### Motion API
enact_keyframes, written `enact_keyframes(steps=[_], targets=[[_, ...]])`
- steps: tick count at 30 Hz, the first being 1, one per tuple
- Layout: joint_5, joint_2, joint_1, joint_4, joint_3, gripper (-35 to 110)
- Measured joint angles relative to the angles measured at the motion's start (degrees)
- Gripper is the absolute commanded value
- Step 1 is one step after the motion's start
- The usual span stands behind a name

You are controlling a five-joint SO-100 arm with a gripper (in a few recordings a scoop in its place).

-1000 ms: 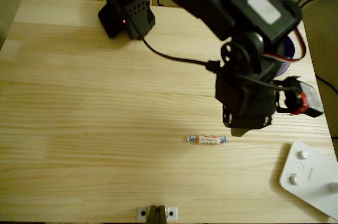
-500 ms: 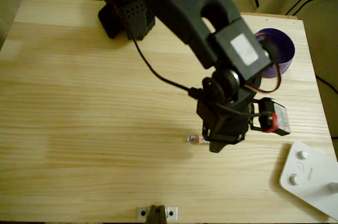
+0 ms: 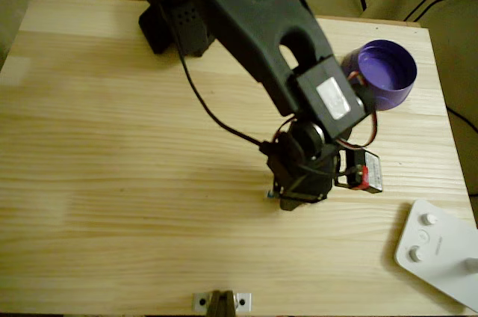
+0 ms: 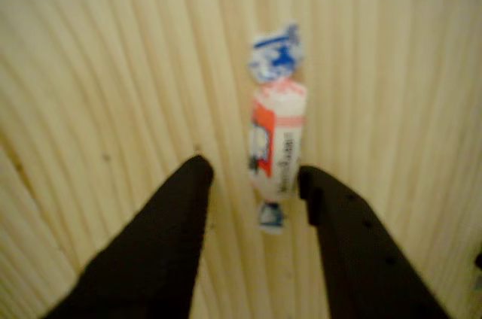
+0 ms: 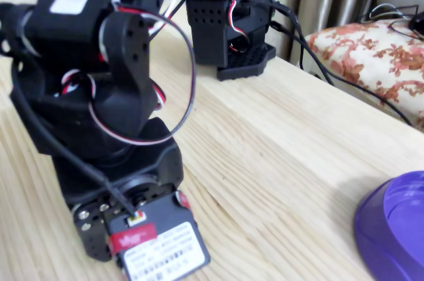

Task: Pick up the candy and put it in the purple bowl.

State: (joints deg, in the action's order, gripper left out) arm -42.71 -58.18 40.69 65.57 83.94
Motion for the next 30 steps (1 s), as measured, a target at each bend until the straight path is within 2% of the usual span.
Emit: enact_keyframes(steps=[7,20,30], targets=[[0.70,4.92,0.00,2.29,-7.03,27],[2.46,6.86,0.62,4.22,-10.37,18],[4.48,6.94,0.62,4.31,-10.72,4]])
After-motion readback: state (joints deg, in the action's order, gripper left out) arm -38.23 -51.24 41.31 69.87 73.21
